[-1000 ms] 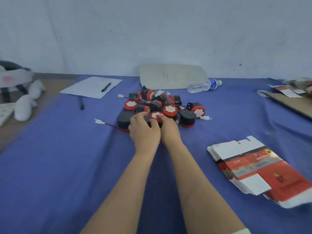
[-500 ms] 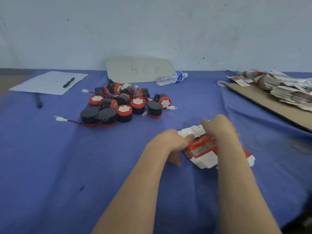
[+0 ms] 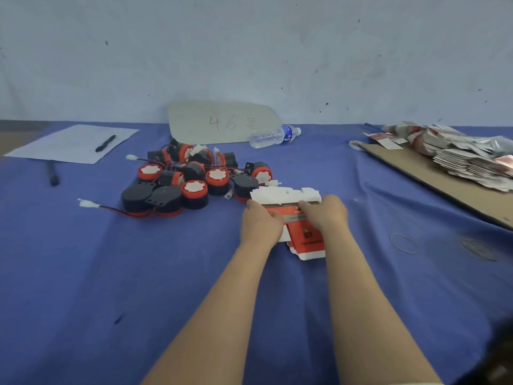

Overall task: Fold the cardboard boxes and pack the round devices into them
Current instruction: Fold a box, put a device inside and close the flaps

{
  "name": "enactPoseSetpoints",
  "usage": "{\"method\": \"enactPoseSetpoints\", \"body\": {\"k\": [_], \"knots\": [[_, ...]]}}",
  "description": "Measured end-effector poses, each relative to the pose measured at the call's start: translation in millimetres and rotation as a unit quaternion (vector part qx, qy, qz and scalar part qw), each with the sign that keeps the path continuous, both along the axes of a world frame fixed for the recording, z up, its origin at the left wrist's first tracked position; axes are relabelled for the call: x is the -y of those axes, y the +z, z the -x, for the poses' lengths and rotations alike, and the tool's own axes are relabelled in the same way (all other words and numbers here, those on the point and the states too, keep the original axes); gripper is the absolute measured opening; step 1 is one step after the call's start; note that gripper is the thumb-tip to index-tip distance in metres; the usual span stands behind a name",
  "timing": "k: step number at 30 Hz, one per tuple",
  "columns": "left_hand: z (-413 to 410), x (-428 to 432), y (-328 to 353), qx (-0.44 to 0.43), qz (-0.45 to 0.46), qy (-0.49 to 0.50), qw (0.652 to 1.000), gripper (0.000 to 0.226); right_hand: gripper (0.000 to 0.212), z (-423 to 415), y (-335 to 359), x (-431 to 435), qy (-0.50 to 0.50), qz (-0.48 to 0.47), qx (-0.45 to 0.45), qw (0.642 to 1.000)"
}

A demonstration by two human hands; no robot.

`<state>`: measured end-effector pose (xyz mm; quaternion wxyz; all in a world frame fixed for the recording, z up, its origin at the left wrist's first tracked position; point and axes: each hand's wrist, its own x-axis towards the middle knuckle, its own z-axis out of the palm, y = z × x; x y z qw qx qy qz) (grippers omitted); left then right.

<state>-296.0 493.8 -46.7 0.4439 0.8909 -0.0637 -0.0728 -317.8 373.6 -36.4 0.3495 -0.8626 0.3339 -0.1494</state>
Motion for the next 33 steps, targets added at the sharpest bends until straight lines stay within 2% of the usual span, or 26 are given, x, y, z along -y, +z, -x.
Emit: {"method": "enactPoseSetpoints", "body": {"k": [2, 4, 8, 12, 16, 18, 20, 22, 25, 28, 33], "knots": [[-1.0, 2.5, -2.8, 0.019, -0.063, 0.007, 0.998, 0.067, 0.018, -5.7, -2.2, -0.3, 0.008, 0.012, 0.020, 1.000], [-1.2, 3.4, -1.6, 0.040, -0.103, 0.016, 0.994, 0.075, 0.017, -8.4, -1.9, -0.5, 0.011, 0.018, 0.033, 0.999], [-1.1, 5.2, 2.2, 0.081, -0.107, 0.027, 0.991, 0.075, 0.024, -9.0, 0.7, -0.3, -0.004, 0.019, 0.052, 0.998], [-0.7, 3.2, 6.9, 0.061, -0.127, 0.025, 0.990, 0.071, 0.031, -6.0, 4.9, -5.5, -0.020, 0.049, 0.047, 0.998], [0.1, 0.5, 14.5, 0.080, -0.115, 0.037, 0.989, 0.070, 0.039, -3.5, 13.8, -13.7, -0.016, 0.065, 0.070, 0.995], [1.5, -1.8, 22.3, 0.099, -0.060, 0.039, 0.993, 0.067, 0.040, 0.1, 21.1, -19.1, -0.012, 0.066, 0.133, 0.989], [2.4, -6.3, 33.7, 0.124, 0.101, 0.043, 0.986, 0.049, 0.035, 4.5, 29.7, -29.5, -0.004, 0.031, 0.246, 0.969], [3.9, -15.6, 48.4, 0.115, 0.276, 0.073, 0.951, 0.036, 0.024, 7.0, 39.0, -46.8, 0.006, -0.037, 0.350, 0.936], [3.4, -39.9, 63.8, 0.113, 0.412, 0.136, 0.894, 0.041, 0.024, 2.7, 48.2, -78.6, 0.011, -0.148, 0.434, 0.889], [2.1, -70.2, 62.3, 0.157, 0.435, 0.191, 0.866, 0.041, 0.030, -6.3, 43.3, -115.4, 0.063, -0.190, 0.433, 0.879], [-2.0, -117.0, 34.5, 0.256, 0.353, 0.238, 0.868, 0.029, 0.024, -12.8, 16.5, -160.8, 0.154, -0.218, 0.421, 0.867]]}}
